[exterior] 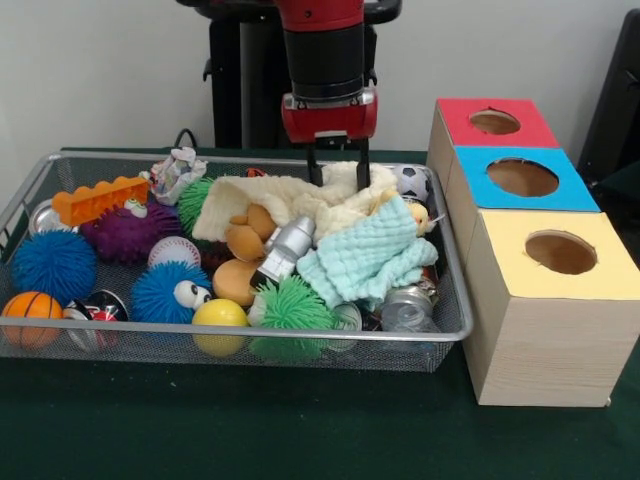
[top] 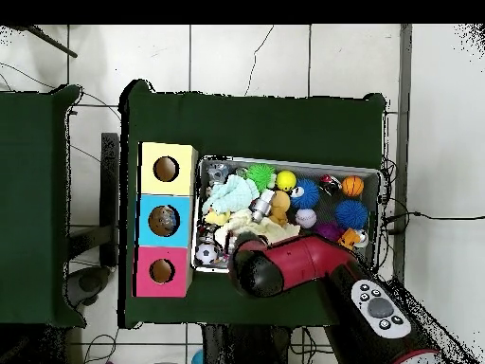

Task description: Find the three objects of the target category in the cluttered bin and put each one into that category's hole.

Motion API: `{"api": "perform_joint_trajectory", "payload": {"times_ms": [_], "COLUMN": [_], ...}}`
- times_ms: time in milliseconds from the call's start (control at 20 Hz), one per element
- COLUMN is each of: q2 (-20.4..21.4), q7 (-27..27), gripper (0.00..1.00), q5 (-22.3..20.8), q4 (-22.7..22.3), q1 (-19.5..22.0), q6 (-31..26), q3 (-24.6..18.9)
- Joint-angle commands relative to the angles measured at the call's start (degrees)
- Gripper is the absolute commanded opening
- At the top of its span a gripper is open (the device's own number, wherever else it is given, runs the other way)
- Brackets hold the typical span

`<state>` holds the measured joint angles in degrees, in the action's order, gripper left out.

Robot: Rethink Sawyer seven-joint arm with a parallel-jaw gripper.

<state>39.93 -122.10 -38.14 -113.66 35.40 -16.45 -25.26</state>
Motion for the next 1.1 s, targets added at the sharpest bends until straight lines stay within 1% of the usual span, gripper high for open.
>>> {"api": "perform_joint_trajectory", "payload": {"times_ms": [50, 200, 300, 400, 550, 650, 850, 1100], "q2": [-5.9, -10.6, -12.0, -12.2, -11.4, -11.7, -13.5, -13.0], "q7": [-6.0, -4.7, -3.5, -2.3, -0.5, 0.2, 0.1, 1.1], "gripper": [1.0, 1.0, 1.0, 1.0, 1.0, 1.0, 1.0, 1.0], "q5": [-1.9, -3.5, -4.4, -5.1, -6.0, -7.0, -9.4, -10.0], "q4": [4.2, 5.7, 5.6, 4.6, 2.5, 1.9, 2.5, 2.0], "q1": [-1.4, -0.2, 0.8, 1.9, 3.8, 4.9, 5.5, 6.7], "q6": [7.6, 10.3, 11.3, 11.6, 11.1, 11.4, 13.6, 13.2], "q3": [4.9, 6.3, 7.3, 8.3, 9.1, 9.8, 12.2, 11.9]}}
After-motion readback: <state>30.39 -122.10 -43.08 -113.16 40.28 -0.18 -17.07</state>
